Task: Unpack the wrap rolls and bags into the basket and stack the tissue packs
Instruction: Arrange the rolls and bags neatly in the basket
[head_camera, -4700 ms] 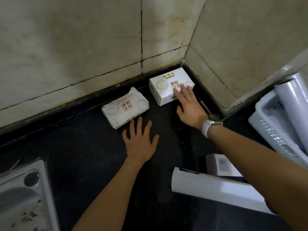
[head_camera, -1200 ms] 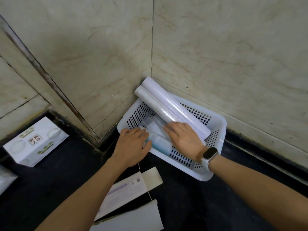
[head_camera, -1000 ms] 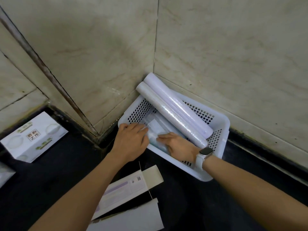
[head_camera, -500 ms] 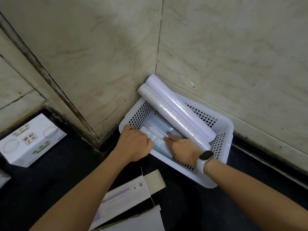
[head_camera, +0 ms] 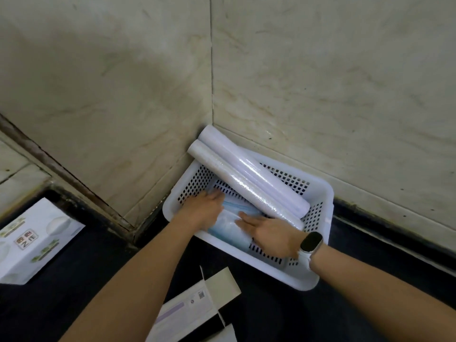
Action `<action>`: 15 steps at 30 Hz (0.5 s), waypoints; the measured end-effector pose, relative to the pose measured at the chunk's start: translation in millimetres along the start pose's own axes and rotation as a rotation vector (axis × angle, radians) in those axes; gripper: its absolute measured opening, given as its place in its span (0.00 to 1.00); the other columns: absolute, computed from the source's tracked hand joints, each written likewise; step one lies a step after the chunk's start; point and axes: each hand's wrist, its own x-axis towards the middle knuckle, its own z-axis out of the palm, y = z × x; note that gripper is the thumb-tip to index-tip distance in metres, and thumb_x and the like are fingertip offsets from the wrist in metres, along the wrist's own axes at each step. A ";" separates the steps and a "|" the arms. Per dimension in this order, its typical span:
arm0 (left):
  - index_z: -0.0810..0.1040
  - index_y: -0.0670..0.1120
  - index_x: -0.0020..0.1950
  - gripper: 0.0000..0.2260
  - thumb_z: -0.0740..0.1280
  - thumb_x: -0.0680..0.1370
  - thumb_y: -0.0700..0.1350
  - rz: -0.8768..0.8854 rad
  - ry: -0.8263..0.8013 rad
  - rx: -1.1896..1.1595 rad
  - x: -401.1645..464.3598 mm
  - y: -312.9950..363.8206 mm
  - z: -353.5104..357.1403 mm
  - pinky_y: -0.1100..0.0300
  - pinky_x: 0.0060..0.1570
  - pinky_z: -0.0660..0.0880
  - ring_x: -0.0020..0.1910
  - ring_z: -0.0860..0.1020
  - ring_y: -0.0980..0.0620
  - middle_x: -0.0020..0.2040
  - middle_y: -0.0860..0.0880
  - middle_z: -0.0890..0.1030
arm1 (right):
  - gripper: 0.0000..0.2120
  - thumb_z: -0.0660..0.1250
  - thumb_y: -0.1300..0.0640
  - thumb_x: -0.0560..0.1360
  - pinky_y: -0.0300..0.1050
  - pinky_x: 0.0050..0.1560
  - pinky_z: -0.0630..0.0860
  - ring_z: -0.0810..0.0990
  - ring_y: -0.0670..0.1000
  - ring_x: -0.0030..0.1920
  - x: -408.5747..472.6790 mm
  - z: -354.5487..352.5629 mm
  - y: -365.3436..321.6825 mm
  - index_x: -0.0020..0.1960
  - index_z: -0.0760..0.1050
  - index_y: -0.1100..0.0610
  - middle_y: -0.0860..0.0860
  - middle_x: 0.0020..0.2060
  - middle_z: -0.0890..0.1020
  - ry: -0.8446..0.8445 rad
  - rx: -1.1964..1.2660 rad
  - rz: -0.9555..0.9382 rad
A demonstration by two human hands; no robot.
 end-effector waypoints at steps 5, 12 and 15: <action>0.50 0.48 0.75 0.26 0.54 0.79 0.52 -0.037 -0.003 0.021 13.1 0.6 5.9 0.44 0.68 0.58 0.72 0.54 0.40 0.77 0.48 0.53 | 0.24 0.71 0.58 0.67 0.45 0.54 0.77 0.78 0.54 0.58 -24.3 -6.9 -1.8 0.63 0.73 0.56 0.54 0.61 0.78 0.410 -0.159 0.002; 0.68 0.42 0.65 0.19 0.62 0.77 0.49 -0.038 0.103 0.066 16.0 5.1 6.4 0.47 0.62 0.64 0.64 0.67 0.42 0.65 0.41 0.69 | 0.34 0.53 0.57 0.79 0.55 0.72 0.36 0.33 0.58 0.73 -23.8 6.7 12.9 0.70 0.28 0.52 0.54 0.71 0.32 0.378 0.047 0.221; 0.73 0.41 0.60 0.15 0.63 0.77 0.47 -0.019 0.144 0.071 11.4 6.1 2.2 0.50 0.55 0.70 0.56 0.72 0.42 0.61 0.41 0.71 | 0.34 0.51 0.54 0.79 0.52 0.71 0.33 0.27 0.55 0.69 -22.2 7.6 17.8 0.70 0.27 0.51 0.51 0.69 0.29 0.330 0.072 0.217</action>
